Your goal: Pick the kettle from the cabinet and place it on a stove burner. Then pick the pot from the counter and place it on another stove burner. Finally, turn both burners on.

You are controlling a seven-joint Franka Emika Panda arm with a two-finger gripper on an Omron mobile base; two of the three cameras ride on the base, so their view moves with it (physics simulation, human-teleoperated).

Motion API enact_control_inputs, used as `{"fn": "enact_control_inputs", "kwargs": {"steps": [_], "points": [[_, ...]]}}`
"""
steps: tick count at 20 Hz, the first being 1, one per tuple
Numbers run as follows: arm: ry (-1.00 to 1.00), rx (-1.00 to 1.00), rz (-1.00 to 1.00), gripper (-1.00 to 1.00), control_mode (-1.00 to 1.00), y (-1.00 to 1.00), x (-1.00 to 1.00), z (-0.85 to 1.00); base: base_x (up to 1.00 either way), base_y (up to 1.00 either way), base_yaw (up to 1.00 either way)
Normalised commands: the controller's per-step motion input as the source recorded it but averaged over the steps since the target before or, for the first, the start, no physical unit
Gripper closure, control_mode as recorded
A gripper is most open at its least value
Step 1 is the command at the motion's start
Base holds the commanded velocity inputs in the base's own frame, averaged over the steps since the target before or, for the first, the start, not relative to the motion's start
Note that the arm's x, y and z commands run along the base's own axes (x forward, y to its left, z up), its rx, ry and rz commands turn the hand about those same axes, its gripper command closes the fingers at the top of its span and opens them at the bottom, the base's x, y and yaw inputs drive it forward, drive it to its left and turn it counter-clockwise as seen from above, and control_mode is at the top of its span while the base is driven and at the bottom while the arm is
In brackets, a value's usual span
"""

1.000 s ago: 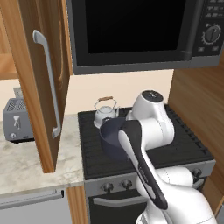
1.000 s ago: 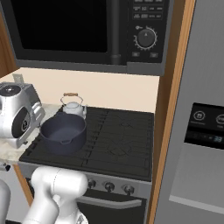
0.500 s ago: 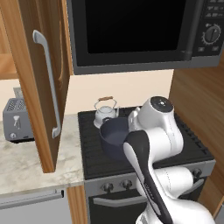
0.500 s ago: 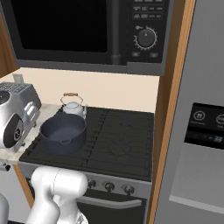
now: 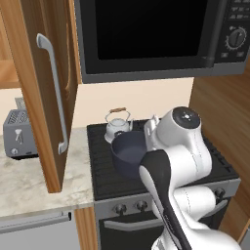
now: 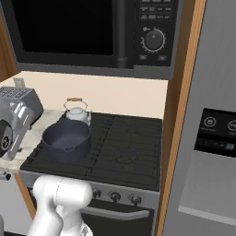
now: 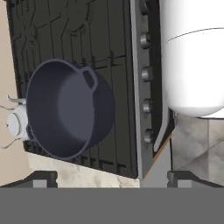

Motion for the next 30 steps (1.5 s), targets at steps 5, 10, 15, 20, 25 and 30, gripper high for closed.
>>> {"fn": "enact_control_inputs", "kwargs": {"steps": [5,10,15,20,25,30], "points": [[-0.06,-0.06,0.03,-1.00,-1.00,0.00,-0.19,0.21,0.00,0.00,0.00],[-0.06,-0.04,0.02,-1.00,-1.00,-0.02,-0.16,0.07,0.00,0.00,0.00],[-0.04,-0.01,0.01,-1.00,-1.00,0.00,-0.16,0.00,0.00,0.00,0.00],[0.00,-0.02,0.02,-1.00,-1.00,-0.02,-0.06,0.00,0.00,0.00,0.00],[0.00,0.00,0.00,-1.00,-1.00,0.00,0.00,0.00,0.00,0.00,0.00],[0.01,0.00,0.00,-1.00,-1.00,0.00,0.00,0.00,0.00,0.00,0.00]]}}
